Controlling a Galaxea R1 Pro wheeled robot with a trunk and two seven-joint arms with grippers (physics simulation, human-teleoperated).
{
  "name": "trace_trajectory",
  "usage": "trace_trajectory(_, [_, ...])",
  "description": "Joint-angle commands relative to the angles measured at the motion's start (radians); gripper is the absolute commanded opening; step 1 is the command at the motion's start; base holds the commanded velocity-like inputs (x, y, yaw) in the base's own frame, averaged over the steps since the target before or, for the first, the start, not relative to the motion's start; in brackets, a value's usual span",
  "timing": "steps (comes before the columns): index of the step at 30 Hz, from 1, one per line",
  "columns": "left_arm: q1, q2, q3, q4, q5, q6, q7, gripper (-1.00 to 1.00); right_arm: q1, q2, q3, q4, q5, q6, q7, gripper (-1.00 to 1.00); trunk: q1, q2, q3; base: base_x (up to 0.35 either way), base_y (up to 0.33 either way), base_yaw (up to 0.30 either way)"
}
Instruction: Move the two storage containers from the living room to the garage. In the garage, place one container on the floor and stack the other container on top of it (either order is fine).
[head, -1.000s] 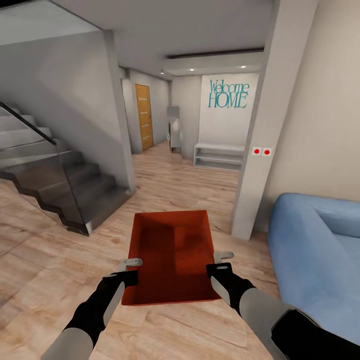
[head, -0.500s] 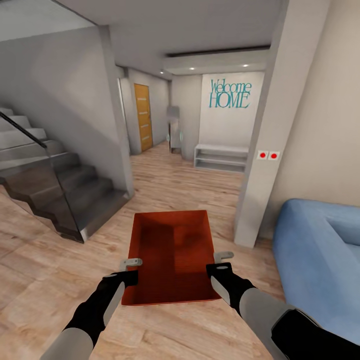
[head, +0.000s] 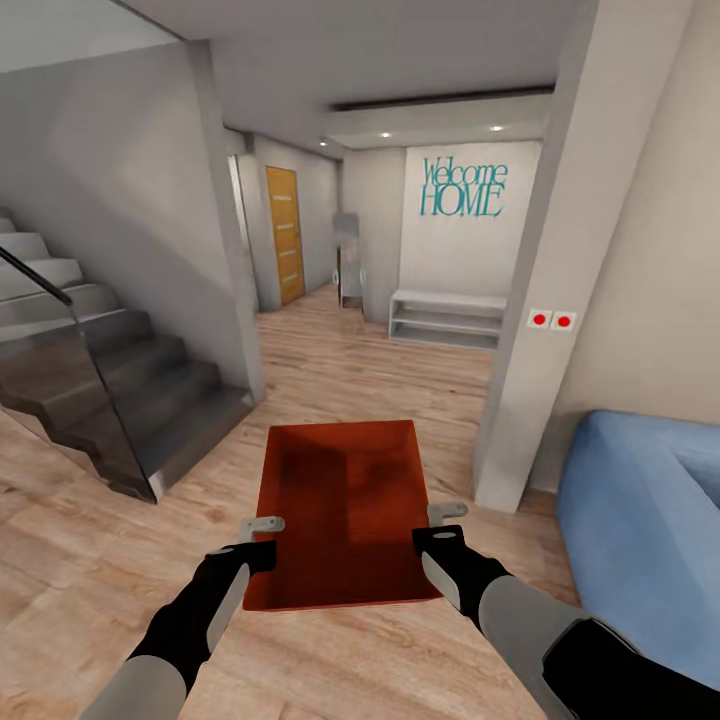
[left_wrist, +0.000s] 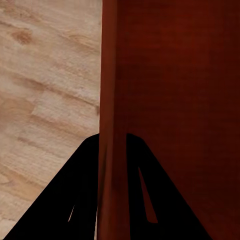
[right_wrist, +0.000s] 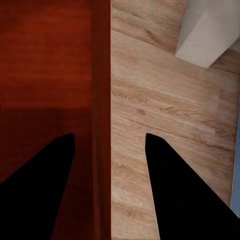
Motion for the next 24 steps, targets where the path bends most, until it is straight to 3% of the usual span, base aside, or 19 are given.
trace_trajectory(1, [-0.001, 0.003, 0.002, -0.003, -0.035, -0.017, 0.016, -1.00, 0.000, -0.001, 0.039, 0.000, -0.039, 0.005, 0.012, -1.00, 0.001, -0.002, -0.002, 0.322, 0.000, 0.000])
trace_trajectory(24, [-0.001, 0.003, 0.002, -0.003, -0.035, -0.017, 0.015, -1.00, 0.000, -0.002, 0.039, 0.000, -0.041, 0.005, 0.012, -1.00, 0.001, -0.002, -0.002, 0.322, 0.000, 0.000])
